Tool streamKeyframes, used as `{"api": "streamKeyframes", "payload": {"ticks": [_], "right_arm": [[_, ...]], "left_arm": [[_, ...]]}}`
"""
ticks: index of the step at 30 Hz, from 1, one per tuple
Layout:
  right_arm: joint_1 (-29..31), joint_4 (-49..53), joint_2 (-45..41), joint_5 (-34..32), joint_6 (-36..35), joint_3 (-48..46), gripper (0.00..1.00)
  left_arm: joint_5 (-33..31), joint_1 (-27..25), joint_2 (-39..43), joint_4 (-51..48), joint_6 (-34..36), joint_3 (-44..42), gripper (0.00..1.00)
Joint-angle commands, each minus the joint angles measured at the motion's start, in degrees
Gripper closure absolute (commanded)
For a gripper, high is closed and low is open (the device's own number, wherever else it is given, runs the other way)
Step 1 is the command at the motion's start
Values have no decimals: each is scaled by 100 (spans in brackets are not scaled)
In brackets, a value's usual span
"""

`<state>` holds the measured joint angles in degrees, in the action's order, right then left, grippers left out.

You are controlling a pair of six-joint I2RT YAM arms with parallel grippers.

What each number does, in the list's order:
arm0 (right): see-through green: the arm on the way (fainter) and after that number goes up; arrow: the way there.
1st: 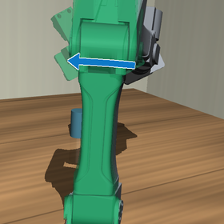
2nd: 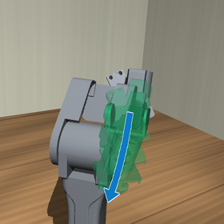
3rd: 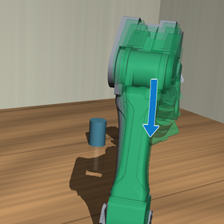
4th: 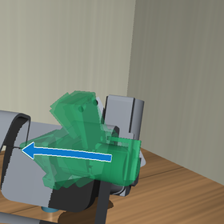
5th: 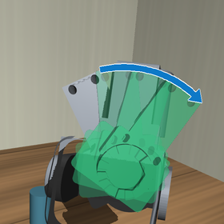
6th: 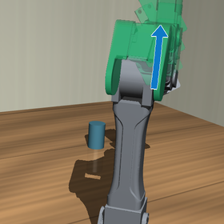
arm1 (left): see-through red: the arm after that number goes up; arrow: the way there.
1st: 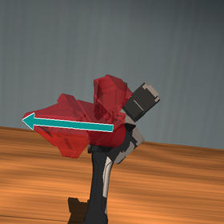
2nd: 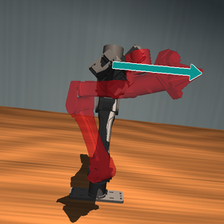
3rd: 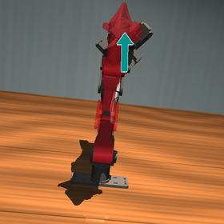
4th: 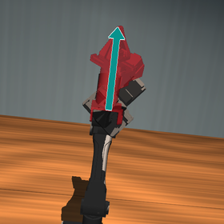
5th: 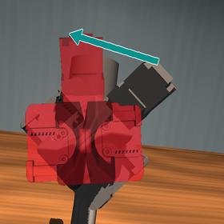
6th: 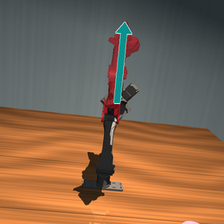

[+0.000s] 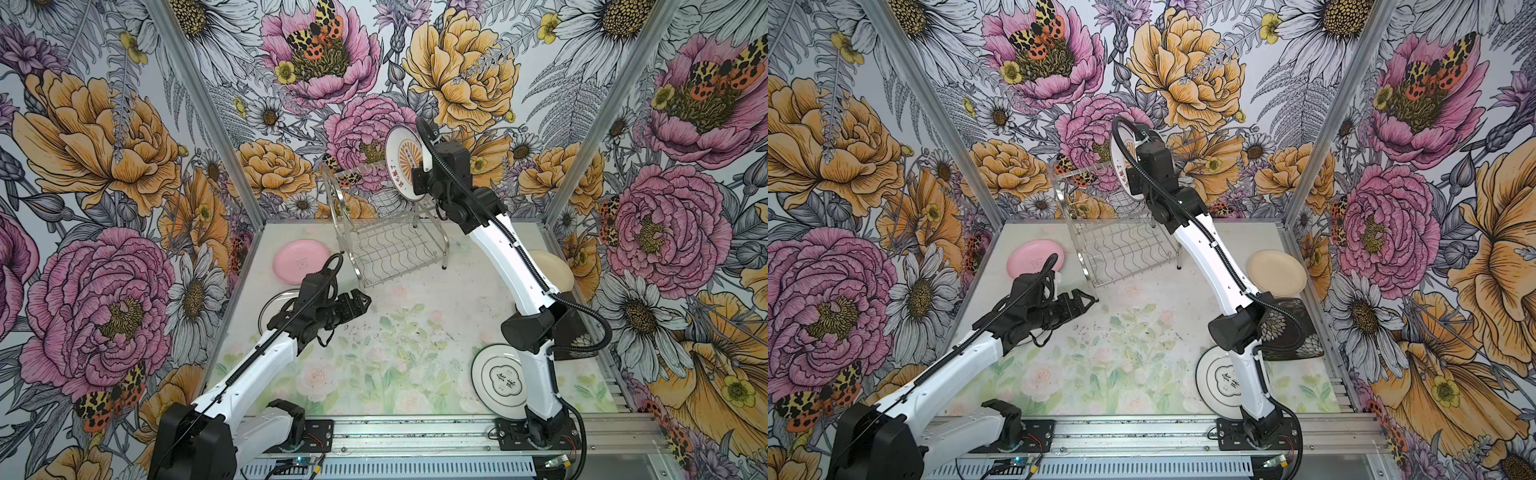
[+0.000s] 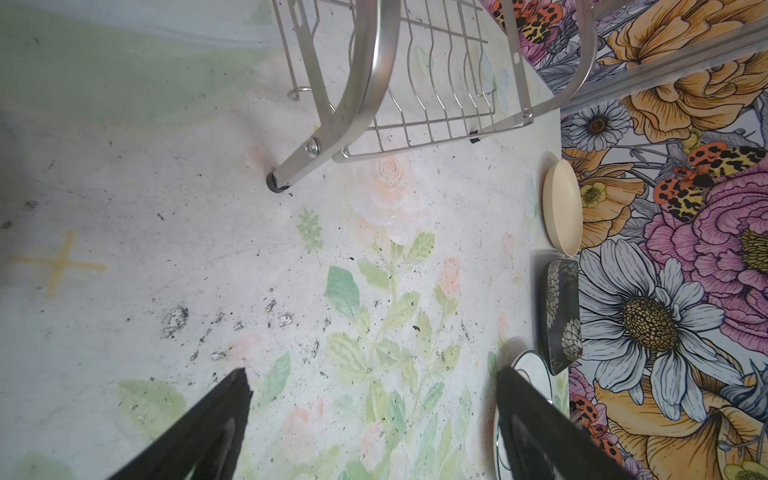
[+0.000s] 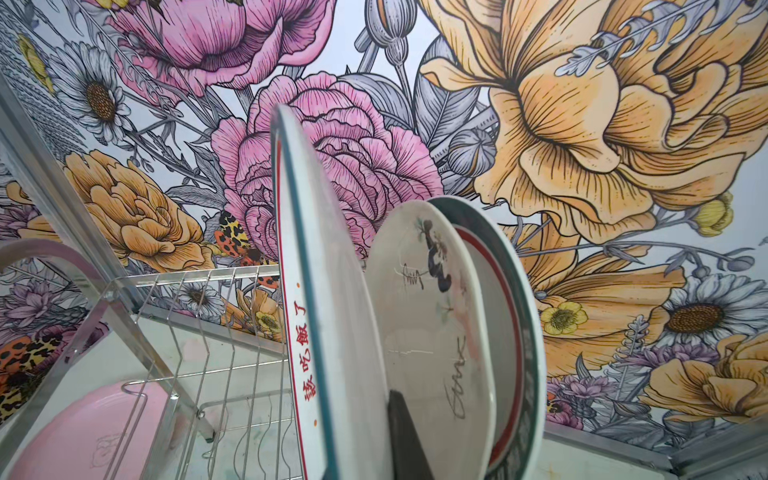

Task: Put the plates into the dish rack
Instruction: 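Lower the sunburst plate into the rack's upper slots beside the other plates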

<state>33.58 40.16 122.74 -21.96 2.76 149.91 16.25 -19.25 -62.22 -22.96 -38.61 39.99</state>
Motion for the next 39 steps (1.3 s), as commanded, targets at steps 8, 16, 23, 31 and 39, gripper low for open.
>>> {"api": "streamKeyframes", "payload": {"ticks": [8, 16, 23, 31, 39], "right_arm": [[-10, -1044, 261, -625, -364, 297, 100], [-10, -1040, 478, -727, -394, 276, 100], [-5, -1043, 504, -788, -428, 132, 100], [-10, -1043, 343, -769, -391, -232, 100], [-1, -1037, 124, -733, -398, -471, 77]], "left_arm": [[149, 269, -43, -31, 107, -9, 7], [326, 481, -145, -42, 258, 62, 7], [362, 544, -141, -36, 284, 29, 7], [377, 545, -74, -42, 271, 0, 6], [297, 527, 88, -100, 249, -30, 6]]}}
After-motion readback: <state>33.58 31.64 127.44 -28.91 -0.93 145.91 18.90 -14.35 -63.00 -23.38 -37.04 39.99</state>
